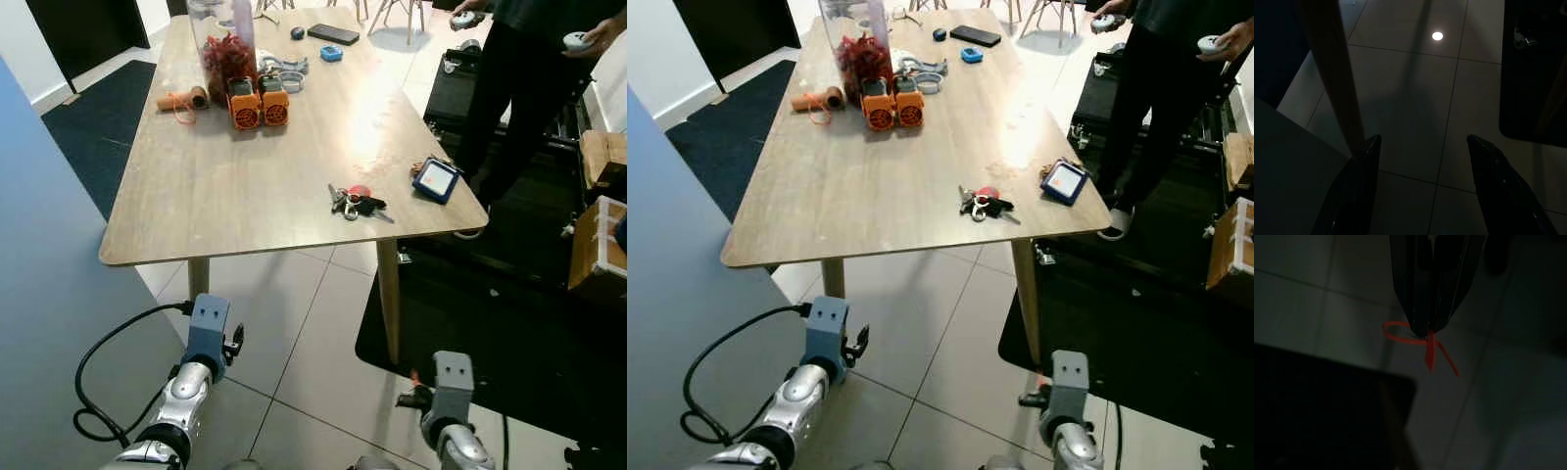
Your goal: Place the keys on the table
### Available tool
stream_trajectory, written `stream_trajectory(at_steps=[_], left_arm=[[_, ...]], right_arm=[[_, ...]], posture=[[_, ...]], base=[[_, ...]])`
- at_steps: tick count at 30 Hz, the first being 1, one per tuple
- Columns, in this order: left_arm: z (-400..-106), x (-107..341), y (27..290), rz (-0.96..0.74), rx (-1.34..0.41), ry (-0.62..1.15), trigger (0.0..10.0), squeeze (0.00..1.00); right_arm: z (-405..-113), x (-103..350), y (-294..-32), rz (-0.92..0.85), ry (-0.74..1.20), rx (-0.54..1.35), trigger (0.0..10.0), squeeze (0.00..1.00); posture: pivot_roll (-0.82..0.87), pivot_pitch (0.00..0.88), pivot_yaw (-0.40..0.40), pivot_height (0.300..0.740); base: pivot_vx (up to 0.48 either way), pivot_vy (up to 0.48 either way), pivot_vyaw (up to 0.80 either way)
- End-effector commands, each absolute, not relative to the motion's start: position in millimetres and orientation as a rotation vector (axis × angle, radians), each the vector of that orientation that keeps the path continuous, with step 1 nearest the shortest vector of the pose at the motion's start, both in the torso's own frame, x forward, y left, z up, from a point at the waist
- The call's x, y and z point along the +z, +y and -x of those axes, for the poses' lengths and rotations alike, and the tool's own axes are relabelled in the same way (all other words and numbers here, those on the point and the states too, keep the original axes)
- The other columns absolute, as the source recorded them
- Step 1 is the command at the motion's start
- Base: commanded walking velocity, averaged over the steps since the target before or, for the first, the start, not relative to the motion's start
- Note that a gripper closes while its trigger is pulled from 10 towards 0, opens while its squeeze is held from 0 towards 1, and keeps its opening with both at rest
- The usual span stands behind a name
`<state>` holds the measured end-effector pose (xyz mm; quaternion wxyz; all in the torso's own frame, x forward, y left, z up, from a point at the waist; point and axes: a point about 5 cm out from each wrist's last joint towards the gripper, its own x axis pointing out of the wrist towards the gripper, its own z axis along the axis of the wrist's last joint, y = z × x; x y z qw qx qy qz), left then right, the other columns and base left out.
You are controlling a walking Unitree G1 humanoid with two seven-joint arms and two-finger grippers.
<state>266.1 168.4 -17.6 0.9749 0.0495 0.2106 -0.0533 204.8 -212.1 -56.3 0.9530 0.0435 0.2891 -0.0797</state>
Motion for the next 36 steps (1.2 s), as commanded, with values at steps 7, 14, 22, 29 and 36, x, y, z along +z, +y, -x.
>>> stream_trajectory(at_steps=[7,14,22,29,36], left_arm=[[-267,-18,163,-0.092,-0.142,0.429,10.0,0.00],[-258,-28,168,-0.141,-0.140,0.505,10.0,0.00],[-252,-32,180,-0.131,-0.080,0.532,10.0,0.00],[-249,-35,187,-0.103,-0.038,0.551,10.0,0.00],[-249,-36,186,-0.112,-0.053,0.572,10.0,0.00]], right_arm=[[-200,-56,-225,-0.097,0.582,-0.231,10.0,0.00],[-191,-69,-205,-0.154,0.695,-0.139,10.0,0.00],[-180,-77,-196,-0.174,0.757,-0.134,10.0,0.00],[-170,-83,-198,-0.186,0.793,-0.161,10.0,0.00],[-167,-84,-199,-0.199,0.795,-0.176,10.0,0.00]], posture=[[0.01,0.052,0.032,0.740],[0.01,0.047,0.031,0.740],[0.02,0.053,0.029,0.740],[0.03,0.055,0.036,0.740],[0.03,0.065,0.043,0.740]], base=[[0.000,0.000,0.00],[0.000,0.000,0.00],[0.000,0.000,0.00],[0.000,0.000,0.00],[0.000,0.000,0.00]])
